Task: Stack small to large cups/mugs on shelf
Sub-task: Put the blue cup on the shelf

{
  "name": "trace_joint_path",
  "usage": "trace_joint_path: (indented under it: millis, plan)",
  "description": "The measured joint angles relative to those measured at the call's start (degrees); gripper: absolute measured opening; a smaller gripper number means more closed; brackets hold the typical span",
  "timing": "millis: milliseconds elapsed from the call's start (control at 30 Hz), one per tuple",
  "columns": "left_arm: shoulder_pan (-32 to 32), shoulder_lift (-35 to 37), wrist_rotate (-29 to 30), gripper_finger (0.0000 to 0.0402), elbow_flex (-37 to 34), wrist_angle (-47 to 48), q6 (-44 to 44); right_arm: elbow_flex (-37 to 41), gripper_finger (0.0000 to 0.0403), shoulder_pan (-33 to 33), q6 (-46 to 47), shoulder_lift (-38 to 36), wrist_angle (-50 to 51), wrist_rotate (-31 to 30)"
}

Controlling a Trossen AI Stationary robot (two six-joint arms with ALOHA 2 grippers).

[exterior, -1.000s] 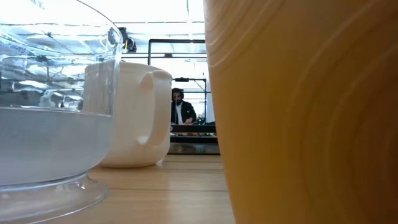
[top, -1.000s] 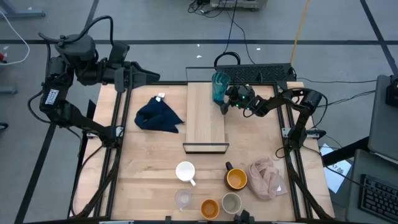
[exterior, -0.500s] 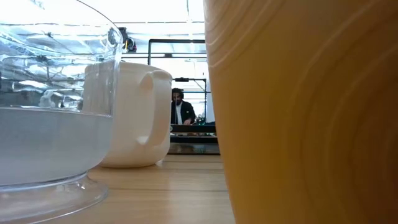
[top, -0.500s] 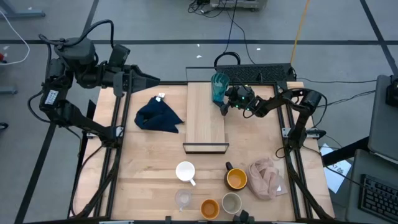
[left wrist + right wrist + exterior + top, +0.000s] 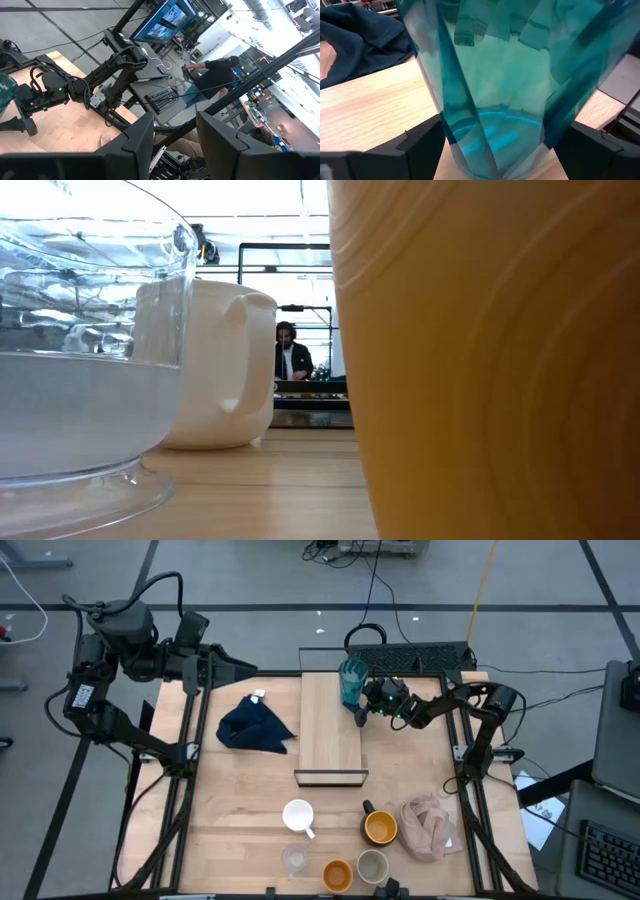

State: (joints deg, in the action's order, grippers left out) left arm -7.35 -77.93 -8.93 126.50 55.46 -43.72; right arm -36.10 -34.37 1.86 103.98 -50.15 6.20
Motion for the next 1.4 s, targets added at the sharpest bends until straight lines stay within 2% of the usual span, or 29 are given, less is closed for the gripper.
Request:
trace_joint_path:
  millis: [500, 633, 767, 1000, 1400]
  plan:
    - [0.0, 0.0, 0.0, 0.015, 0.0, 0.0, 0.0, 0.0, 0.0318, 2.0, -5.7, 0.0, -0.6, 0.2]
    - [0.0, 0.0, 0.0, 0.015, 0.0, 0.0, 0.0, 0.0, 0.0319, 2.0, -7.2, 0.0, -1.0, 3.1]
    - [0.0, 0.0, 0.0, 0.015, 0.0, 0.0, 0.0, 0.0, 0.0336, 1.7, -7.1, 0.0, -0.3, 3.3]
    - [0.0, 0.0, 0.0, 0.015, 0.0, 0.0, 0.0, 0.1, 0.0393, 0.8, -6.6, 0.1, 0.5, 3.2]
    - [0.0, 0.0, 0.0, 0.015, 0.0, 0.0, 0.1, -0.1, 0.0392, 0.2, -6.2, -0.5, 5.4, 3.2]
